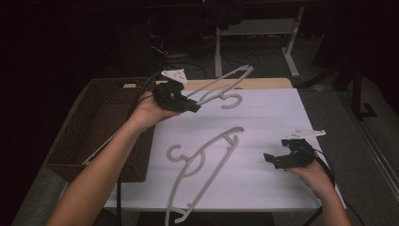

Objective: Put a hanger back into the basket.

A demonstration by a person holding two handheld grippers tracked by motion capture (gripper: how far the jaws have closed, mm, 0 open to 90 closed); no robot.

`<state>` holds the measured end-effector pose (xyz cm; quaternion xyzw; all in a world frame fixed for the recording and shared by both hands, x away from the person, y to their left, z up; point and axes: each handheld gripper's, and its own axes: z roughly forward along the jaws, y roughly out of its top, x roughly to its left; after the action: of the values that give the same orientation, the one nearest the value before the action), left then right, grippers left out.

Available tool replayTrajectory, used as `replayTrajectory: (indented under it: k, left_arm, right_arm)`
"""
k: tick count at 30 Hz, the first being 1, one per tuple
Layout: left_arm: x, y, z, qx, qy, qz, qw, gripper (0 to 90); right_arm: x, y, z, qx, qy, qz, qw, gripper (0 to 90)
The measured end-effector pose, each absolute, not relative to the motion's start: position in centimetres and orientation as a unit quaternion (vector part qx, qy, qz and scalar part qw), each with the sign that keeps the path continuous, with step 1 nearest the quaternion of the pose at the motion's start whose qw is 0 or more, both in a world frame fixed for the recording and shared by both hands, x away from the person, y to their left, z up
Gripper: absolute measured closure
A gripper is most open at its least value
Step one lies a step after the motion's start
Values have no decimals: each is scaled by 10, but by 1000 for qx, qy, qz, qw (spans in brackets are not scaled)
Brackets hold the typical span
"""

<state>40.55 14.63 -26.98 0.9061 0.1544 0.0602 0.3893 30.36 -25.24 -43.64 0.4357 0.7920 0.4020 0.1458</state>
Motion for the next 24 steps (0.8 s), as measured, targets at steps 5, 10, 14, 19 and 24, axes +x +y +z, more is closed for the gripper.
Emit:
replayTrajectory:
  k: [5, 10, 14, 19, 24]
  left_arm:
    - [399, 180, -258, 903, 165, 70, 391, 824]
    - [389, 215, -253, 899, 182, 86, 389, 824]
    - [383, 247, -252, 894, 197, 94, 391, 824]
    - [377, 282, -257, 886, 225, 105, 391, 823]
    - [370, 314, -267, 880, 254, 112, 385, 823]
  right_arm:
    - [303, -252, -437, 436, 793, 400, 145, 53]
    - [303, -252, -437, 437, 792, 400, 146, 53]
    - [304, -252, -437, 438, 792, 400, 146, 53]
    - [304, -252, -438, 441, 790, 399, 146, 54]
    - [304, -252, -438, 442, 790, 399, 146, 53]
